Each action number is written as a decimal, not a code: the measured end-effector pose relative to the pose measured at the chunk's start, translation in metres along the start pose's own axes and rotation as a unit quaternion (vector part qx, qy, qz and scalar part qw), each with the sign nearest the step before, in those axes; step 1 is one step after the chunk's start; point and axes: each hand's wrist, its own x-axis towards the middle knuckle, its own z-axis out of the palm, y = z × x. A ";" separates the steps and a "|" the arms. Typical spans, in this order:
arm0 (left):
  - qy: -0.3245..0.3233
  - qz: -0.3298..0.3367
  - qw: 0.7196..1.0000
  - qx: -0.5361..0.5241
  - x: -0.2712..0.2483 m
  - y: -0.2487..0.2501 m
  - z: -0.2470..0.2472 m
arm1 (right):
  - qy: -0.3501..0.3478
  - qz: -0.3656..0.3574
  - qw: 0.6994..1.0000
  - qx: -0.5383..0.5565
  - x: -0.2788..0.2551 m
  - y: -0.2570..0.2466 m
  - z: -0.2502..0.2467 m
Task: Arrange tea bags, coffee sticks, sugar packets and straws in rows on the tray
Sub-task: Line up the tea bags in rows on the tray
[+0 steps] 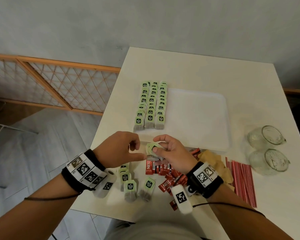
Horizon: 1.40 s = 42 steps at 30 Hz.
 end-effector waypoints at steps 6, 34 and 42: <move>-0.126 -0.118 0.979 0.108 -0.014 -0.034 0.002 | -0.004 -0.009 0.999 -0.032 0.005 0.005 0.005; -0.094 -0.155 0.971 -0.155 0.003 -0.036 0.022 | -0.046 -0.051 0.991 -0.119 0.003 0.013 -0.010; -0.039 -0.097 0.973 -0.207 0.015 -0.011 0.009 | -0.088 -0.043 0.990 -0.100 0.000 0.006 -0.009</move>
